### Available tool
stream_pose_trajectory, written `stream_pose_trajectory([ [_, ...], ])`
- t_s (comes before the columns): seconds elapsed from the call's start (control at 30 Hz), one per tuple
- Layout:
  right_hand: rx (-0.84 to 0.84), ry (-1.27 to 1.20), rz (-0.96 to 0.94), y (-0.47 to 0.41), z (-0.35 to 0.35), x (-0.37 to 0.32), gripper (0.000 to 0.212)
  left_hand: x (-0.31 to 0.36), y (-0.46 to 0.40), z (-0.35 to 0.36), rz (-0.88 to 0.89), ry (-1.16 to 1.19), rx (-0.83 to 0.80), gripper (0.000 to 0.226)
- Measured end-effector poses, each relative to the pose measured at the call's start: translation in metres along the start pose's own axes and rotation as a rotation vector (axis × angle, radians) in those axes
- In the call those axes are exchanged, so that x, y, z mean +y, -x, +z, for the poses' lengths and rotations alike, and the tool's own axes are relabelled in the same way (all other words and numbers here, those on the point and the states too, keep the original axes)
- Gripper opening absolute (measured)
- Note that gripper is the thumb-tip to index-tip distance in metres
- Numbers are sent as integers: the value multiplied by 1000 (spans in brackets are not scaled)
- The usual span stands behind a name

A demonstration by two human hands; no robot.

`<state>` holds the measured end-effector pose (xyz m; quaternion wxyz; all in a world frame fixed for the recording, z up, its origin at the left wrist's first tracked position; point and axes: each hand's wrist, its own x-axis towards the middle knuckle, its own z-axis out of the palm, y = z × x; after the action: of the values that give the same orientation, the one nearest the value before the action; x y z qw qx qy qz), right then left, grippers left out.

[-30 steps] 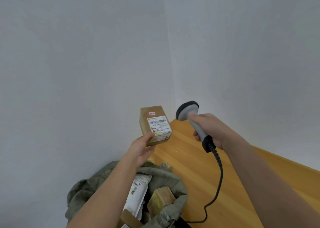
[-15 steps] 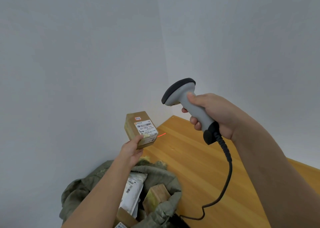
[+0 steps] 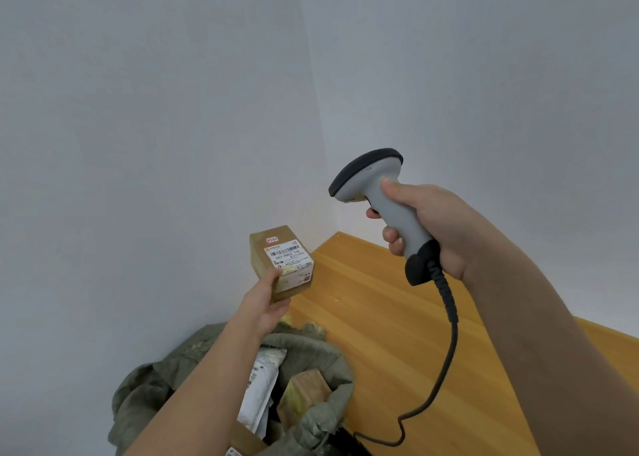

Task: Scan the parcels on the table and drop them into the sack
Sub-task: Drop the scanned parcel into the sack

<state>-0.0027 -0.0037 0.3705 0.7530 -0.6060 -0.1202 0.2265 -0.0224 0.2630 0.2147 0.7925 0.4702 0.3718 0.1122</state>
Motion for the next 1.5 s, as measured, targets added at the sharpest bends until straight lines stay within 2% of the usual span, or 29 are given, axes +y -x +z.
stream_pose_trajectory([
  [0.03, 24, -38, 21, -4, -2, 5, 36, -1, 5, 4, -8, 26, -21, 34],
  [0.17, 147, -175, 152, -28, -11, 38, 34, -5, 21, 19, -108, 132, -154, 60],
  [0.23, 208, -224, 228, -39, -17, 58, 33, -10, 27, 27, -146, 119, -237, 66],
  [0.33, 266, -237, 335, -48, -26, 86, 51, -21, 39, 39, -184, 52, -341, 67],
  [0.4, 240, -227, 365, -51, -28, 100, 57, -28, 43, 44, -208, 23, -380, 67],
  [0.67, 144, -122, 432, -61, -19, 143, 34, -59, 54, 26, -208, -126, -338, 63],
  [0.77, 117, -122, 496, -64, -3, 161, 34, -61, 59, 2, -220, -166, -285, 58],
  [0.87, 76, -125, 524, -68, 19, 180, 35, -61, 58, -27, -211, -170, -256, 43],
  [0.97, 69, -121, 554, -74, 43, 195, 31, -55, 55, -57, -220, -231, -250, 54],
  [1.03, 85, -84, 559, -83, 55, 204, 34, -51, 46, -83, -255, -344, -195, 71],
  [1.07, 98, -58, 562, -88, 60, 209, 37, -50, 39, -98, -254, -437, -133, 73],
  [1.1, 113, -26, 570, -92, 64, 213, 39, -50, 31, -115, -224, -551, -42, 66],
  [1.17, 134, 31, 591, -99, 74, 225, 42, -51, 12, -157, -155, -875, 265, 41],
  [1.23, 147, 81, 616, -104, 87, 237, 43, -55, -6, -200, -190, -1063, 531, 42],
  [1.27, 146, 109, 630, -107, 96, 243, 43, -58, -14, -220, -230, -1086, 591, 44],
  [1.33, 138, 143, 663, -111, 117, 258, 41, -62, -25, -255, -296, -1088, 603, 44],
  [1.4, 128, 177, 693, -114, 144, 271, 40, -63, -33, -286, -340, -1057, 584, 36],
  [1.43, 121, 193, 706, -116, 157, 277, 38, -63, -36, -300, -328, -1073, 570, 28],
  [1.5, 102, 233, 720, -118, 183, 285, 29, -60, -42, -326, -192, -1122, 515, 16],
])
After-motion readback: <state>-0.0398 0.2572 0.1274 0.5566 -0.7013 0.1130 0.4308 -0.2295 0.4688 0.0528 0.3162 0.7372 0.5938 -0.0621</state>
